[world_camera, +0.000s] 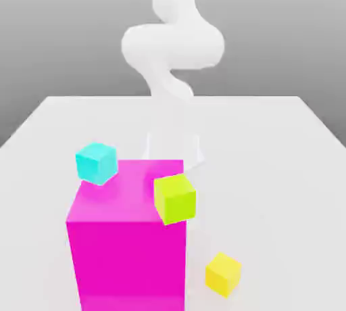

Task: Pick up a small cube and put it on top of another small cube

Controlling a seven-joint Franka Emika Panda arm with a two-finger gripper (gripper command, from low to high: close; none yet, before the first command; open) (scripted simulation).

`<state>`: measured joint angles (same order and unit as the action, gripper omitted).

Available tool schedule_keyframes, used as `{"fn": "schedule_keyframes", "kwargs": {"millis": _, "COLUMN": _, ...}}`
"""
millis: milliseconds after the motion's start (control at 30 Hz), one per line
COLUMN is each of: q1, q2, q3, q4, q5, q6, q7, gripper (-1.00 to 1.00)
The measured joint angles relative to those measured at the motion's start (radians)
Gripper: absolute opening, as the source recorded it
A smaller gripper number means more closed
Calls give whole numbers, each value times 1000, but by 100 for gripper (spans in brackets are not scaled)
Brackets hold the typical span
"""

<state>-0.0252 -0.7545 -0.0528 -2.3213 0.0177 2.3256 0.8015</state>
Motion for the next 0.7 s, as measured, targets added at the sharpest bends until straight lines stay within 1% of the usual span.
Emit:
{"fn": "schedule_keyframes", "kwargs": {"millis": 133, "q1": -83, "q2": 129, "q3": -102, "q4": -96, "q5": 15, "q6": 96, "q7": 39, "gripper": 0}}
{"fn": "schedule_keyframes", "kwargs": {"millis": 200, "q1": -126, "q2": 189, "q3": -130, "q4": -156, "q5": 8, "q6": 149, "q7": 72, "gripper": 0}}
{"fn": "schedule_keyframes", "kwargs": {"millis": 400, "q1": -262, "q2": 364, "q3": -184, "q4": -350, "q5": -29, "q6": 314, "q7": 183, "gripper": 0}}
{"fn": "schedule_keyframes", "kwargs": {"millis": 567, "q1": -379, "q2": 539, "q3": -244, "q4": -533, "q5": -49, "q6": 473, "q7": 277, "gripper": 0}}
{"fn": "schedule_keyframes", "kwargs": {"millis": 700, "q1": -428, "q2": 642, "q3": -237, "q4": -671, "q5": -129, "q6": 582, "q7": 379, "gripper": 0}}
